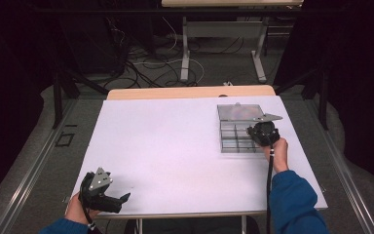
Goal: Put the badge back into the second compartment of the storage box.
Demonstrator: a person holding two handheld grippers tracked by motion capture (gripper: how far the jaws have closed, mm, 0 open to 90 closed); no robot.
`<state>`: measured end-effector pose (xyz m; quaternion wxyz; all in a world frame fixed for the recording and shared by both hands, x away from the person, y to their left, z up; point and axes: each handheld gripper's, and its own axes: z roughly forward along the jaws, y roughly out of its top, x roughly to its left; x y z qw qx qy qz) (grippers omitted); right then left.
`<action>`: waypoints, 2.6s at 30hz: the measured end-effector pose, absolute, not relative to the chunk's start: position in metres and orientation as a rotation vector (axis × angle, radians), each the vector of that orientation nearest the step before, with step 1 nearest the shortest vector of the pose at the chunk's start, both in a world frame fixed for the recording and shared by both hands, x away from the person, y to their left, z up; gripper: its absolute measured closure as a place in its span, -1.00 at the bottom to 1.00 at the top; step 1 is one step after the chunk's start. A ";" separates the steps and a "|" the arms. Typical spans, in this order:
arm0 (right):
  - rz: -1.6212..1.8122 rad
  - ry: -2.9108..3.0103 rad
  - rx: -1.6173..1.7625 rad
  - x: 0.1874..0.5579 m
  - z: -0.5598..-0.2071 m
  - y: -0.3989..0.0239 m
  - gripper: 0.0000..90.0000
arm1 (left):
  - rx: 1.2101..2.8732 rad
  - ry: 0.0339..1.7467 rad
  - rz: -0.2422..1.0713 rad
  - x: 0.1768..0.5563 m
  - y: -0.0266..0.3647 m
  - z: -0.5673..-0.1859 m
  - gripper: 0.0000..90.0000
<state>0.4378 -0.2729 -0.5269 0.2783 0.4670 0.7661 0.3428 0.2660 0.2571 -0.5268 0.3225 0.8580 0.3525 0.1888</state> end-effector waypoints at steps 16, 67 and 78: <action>0.958 2.102 1.265 0.429 -0.520 -0.270 0.65 | 2.254 0.925 0.495 0.266 0.257 -0.527 -1.00; 1.076 2.506 1.034 0.314 -0.508 -0.254 -0.98 | 2.255 0.925 0.496 0.266 0.257 -0.527 -1.00; 1.046 2.514 1.028 0.294 -0.515 -0.258 -1.00 | 2.255 0.925 0.497 0.266 0.257 -0.527 -1.00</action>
